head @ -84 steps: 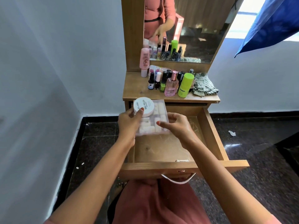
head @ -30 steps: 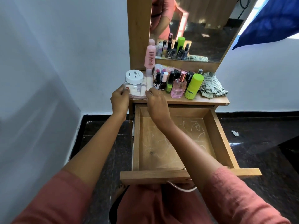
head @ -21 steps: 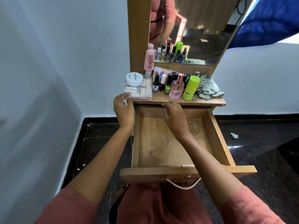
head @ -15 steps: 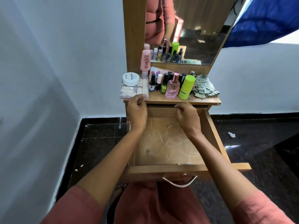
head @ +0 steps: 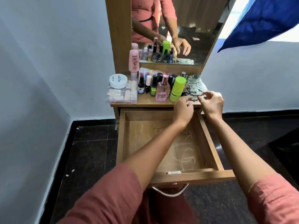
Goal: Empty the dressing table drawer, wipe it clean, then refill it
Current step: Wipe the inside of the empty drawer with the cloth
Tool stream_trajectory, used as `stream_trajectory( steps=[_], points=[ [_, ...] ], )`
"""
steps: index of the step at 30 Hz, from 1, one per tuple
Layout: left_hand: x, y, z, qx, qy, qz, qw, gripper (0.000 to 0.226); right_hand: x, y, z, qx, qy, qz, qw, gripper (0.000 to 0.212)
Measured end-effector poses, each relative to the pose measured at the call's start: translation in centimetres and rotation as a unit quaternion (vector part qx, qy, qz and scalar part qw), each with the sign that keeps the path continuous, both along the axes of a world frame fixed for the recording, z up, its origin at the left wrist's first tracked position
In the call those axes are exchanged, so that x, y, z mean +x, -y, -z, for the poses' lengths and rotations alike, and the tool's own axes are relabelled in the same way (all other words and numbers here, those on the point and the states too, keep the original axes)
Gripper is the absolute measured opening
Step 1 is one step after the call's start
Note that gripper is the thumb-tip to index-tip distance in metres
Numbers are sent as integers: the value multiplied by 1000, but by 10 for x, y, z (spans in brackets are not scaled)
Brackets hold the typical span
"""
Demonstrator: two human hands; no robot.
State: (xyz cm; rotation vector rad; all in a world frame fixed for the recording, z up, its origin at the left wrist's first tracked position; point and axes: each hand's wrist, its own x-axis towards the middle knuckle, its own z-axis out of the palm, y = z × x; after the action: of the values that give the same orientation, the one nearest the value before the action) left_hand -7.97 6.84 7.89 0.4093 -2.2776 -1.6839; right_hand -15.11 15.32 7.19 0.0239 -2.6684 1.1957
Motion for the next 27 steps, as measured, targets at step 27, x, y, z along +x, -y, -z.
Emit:
stream_trajectory(
  steps=[27],
  points=[
    [-37,-11,9,36,84,30,995,33,-45,16,-7,-25,58,44,997,21]
  ],
)
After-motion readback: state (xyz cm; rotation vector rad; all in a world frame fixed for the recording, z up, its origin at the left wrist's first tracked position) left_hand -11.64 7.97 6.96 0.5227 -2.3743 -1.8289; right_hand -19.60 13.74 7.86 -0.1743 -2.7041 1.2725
